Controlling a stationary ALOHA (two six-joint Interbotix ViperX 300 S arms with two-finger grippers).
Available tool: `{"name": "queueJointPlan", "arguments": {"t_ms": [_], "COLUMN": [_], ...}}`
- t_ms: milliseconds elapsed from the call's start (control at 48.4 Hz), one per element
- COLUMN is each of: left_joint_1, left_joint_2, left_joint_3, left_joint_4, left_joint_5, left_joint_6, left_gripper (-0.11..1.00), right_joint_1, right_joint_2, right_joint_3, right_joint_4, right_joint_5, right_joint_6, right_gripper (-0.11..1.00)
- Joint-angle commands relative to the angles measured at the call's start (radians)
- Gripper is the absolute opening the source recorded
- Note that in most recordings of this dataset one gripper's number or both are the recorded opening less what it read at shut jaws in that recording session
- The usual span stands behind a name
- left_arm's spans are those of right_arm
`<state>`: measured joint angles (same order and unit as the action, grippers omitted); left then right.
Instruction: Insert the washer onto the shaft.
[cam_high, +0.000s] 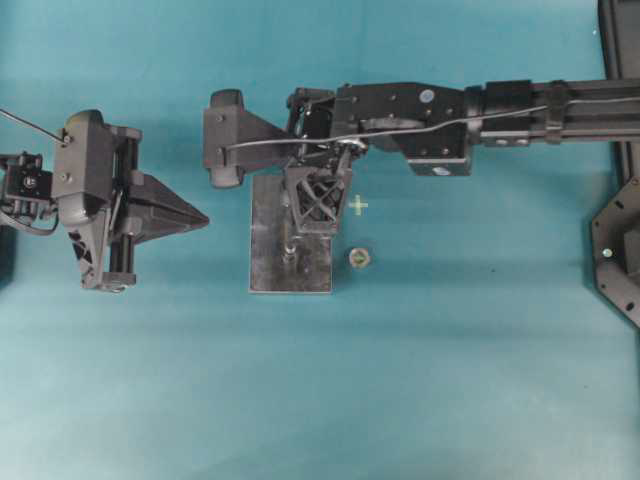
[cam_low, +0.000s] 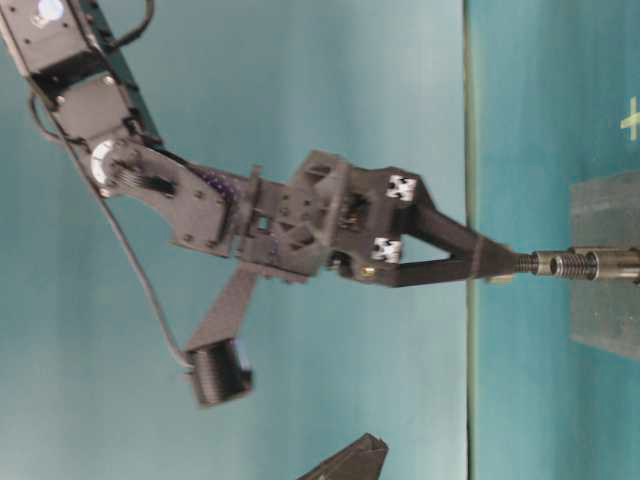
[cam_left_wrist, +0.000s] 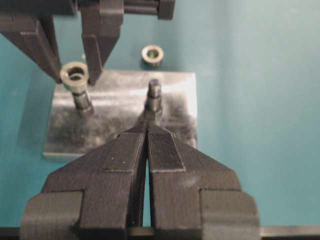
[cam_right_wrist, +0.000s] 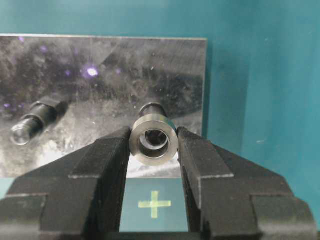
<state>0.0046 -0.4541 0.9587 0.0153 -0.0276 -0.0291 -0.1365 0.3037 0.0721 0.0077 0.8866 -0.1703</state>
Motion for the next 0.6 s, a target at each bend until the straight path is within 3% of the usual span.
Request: {"name": "queueJointPlan", "arguments": {"t_ms": [0, 269, 310, 475, 517, 579], "left_joint_1": [-0.008, -0.015, -0.015, -0.015, -0.017, -0.015], "left_joint_2": [-0.003, 0.000, 0.000, 0.000, 0.000, 0.000], "left_joint_3": [-0.020, -0.020, -0.020, -0.020, -0.020, -0.020], "left_joint_4": [0.003, 0.003, 0.003, 0.003, 0.003, 0.003], "left_joint_5": [0.005, 0.006, 0.006, 0.006, 0.006, 0.006], "left_joint_6": [0.002, 0.002, 0.002, 0.000, 0.000, 0.000], "left_gripper": [0.00, 0.00, 0.00, 0.00, 0.00, 0.00], "right_joint_1": [-0.003, -0.009, -0.011, -0.009, -0.006, 0.000], "right_joint_2": [-0.020, -0.015, -0.011, 0.003, 0.003, 0.002], "right_joint_3": [-0.026, -0.026, -0.026, -0.018, -0.017, -0.020], "right_joint_4": [0.002, 0.023, 0.026, 0.035, 0.040, 0.057], "right_joint_5": [0.002, 0.003, 0.003, 0.000, -0.002, 0.000], "right_joint_6": [0.003, 0.003, 0.003, 0.002, 0.002, 0.002], "right_gripper": [0.35, 0.35, 0.40, 0.87, 0.88, 0.80]}}
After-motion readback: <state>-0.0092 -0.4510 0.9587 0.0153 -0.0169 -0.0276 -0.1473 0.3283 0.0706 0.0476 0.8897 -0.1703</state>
